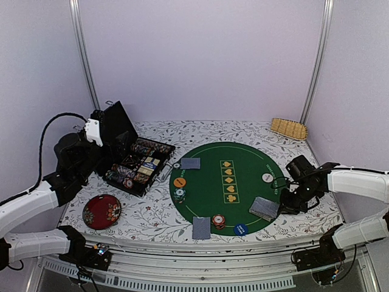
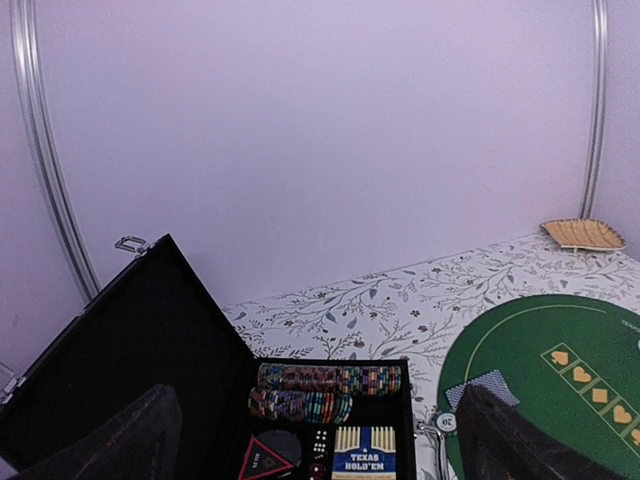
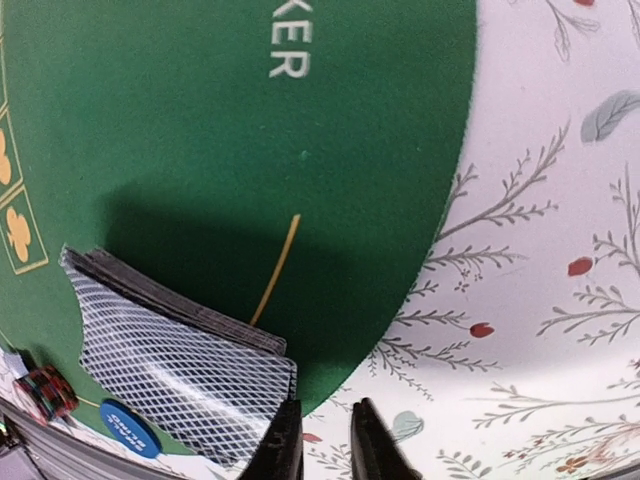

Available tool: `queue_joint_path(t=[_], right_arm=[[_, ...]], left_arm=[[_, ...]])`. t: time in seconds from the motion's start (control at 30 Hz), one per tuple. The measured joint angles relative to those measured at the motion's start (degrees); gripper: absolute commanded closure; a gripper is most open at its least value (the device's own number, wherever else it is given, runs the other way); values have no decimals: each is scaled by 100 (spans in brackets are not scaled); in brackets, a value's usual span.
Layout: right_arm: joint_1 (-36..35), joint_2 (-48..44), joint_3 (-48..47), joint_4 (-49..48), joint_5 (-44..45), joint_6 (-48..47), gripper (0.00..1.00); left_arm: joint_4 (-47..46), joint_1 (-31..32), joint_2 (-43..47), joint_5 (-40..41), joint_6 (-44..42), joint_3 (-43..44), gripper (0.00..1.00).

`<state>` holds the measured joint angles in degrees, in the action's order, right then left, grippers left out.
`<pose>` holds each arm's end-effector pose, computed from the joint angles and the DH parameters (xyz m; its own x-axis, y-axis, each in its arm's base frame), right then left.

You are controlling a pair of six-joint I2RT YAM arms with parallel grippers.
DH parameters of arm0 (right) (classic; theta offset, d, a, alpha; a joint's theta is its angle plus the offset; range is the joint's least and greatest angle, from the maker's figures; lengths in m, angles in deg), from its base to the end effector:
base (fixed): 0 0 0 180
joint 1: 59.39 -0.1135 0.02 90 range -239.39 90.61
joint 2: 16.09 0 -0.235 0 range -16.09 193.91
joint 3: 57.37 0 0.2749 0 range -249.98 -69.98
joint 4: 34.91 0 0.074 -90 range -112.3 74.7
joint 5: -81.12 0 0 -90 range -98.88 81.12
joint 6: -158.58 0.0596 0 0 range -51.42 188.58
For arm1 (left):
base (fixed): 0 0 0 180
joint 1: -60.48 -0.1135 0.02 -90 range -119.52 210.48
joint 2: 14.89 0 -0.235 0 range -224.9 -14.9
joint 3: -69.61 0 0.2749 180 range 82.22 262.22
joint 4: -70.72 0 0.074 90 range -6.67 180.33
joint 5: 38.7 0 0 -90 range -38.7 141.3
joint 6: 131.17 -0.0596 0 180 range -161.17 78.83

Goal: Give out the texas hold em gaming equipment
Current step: Move the poker card to the face-down deck piles.

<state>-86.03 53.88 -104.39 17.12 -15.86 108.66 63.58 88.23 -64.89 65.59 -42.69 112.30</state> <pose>0.1998 0.1083 0.0985 -0.9652 0.2308 -0.1227 0.1938 0.9469 0.2567 0.2488 -0.1143 0.2582 0.0035 0.0272 -0.9996 0.2328 0.9722 0.0273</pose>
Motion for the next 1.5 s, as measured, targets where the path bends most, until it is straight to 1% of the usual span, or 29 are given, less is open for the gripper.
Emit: queue_joint_path(t=[0.03,0.13,0.2,0.27,0.4,0.5,0.63,0.8,0.97,1.17,1.5], right_arm=[[0,-7,-13,24,22,-9,66],[0,-33,-76,13,48,-28,54],[0,-35,-103,-72,46,13,52],[0,-33,-103,-179,28,13,48],[2,13,-103,-389,-2,85,32],[0,157,-98,-621,-92,116,28],[-118,538,-98,-789,-120,122,27],[-422,750,-249,-634,184,109,29],[-503,715,-249,-330,378,144,31],[-514,472,-249,55,592,190,32],[-455,249,-249,476,817,122,29]], left_arm=[[0,0,0,-4,0,0,2],[0,0,0,-11,0,0,2],[0,0,0,-13,0,0,2],[0,0,0,-15,0,0,2],[2,0,0,-28,-2,0,2],[7,0,0,-35,-2,0,2],[15,0,2,-48,-11,0,2],[39,0,15,-48,-42,0,2],[39,0,15,-50,-44,0,2],[39,0,15,-52,-44,0,2],[39,0,15,-63,-42,2,2]])
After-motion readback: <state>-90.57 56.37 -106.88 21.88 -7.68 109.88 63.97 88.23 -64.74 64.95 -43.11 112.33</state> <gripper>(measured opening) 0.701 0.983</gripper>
